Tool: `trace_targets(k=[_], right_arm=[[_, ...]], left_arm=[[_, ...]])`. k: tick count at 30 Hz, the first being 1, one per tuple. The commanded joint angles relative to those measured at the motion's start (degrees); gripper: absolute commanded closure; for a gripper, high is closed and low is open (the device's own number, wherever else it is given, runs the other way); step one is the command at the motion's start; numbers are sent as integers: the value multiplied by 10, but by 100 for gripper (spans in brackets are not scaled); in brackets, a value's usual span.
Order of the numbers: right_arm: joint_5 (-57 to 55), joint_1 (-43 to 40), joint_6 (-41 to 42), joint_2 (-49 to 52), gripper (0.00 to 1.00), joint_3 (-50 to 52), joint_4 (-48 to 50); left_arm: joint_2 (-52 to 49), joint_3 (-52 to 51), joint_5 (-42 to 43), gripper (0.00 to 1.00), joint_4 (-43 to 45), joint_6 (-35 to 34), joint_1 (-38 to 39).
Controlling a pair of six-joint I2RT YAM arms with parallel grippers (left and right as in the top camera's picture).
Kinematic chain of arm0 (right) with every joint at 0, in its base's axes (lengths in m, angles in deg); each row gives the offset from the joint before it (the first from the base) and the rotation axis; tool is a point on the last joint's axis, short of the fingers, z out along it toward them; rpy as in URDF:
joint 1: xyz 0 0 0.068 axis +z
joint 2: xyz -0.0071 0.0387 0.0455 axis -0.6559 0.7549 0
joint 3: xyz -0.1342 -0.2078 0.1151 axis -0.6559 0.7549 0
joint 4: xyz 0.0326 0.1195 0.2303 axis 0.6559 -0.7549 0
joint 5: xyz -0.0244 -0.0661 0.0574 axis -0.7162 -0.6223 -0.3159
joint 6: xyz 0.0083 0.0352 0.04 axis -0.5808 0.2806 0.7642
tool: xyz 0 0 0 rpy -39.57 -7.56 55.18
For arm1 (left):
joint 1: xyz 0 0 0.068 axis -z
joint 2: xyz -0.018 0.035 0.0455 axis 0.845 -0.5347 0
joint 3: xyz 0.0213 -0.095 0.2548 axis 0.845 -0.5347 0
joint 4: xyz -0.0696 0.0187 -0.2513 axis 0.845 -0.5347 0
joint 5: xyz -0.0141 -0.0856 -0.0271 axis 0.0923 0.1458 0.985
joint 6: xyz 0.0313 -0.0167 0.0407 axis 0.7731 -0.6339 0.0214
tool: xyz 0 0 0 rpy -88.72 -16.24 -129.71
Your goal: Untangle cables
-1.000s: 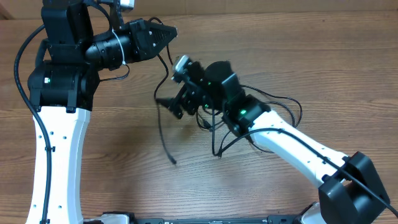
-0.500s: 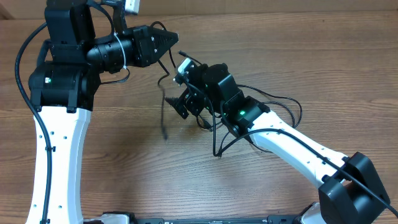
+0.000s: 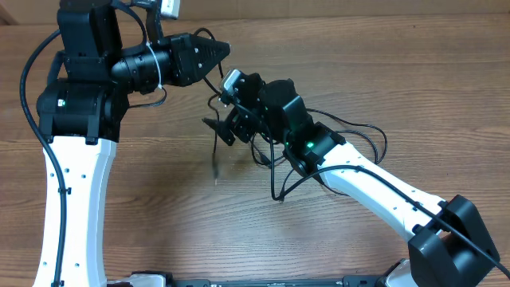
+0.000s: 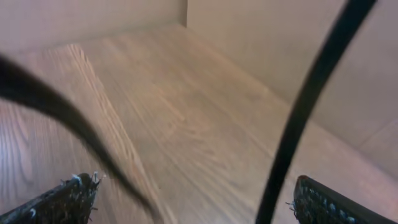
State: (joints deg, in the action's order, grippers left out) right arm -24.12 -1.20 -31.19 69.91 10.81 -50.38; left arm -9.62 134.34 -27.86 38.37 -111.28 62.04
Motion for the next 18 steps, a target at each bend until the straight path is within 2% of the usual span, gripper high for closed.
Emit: trace_targets(k=[1,2,6,7,9,13,14,15,16,18], right_arm=[[-5,3,23,-2,5,-2,16],[1,3,40,2,6,-2,19],[14,5,55,14,47,-2,20],[12,4,67,14,51,-2,23],[27,2,90,12,48,-2,33],[78,3,93,12,50,-2,42],[90,3,94,12,40,-2,41],[102,3,94,12,24,-2,39],[111,3,94,12,19,-2,38],[115,3,97,12,15,-2,37]], left_arm=[[7,12,34,96,21,-73,14],[7,12,34,96,30,-78,18],[7,12,33,96,43,-84,37],[7,12,34,96,42,-84,40],[7,12,36,96,42,-84,44],[7,12,34,96,43,-98,45],[7,12,31,96,43,-99,45],[7,12,26,96,43,-98,45],[7,12,19,96,43,-99,45],[7,12,13,96,44,-99,45]])
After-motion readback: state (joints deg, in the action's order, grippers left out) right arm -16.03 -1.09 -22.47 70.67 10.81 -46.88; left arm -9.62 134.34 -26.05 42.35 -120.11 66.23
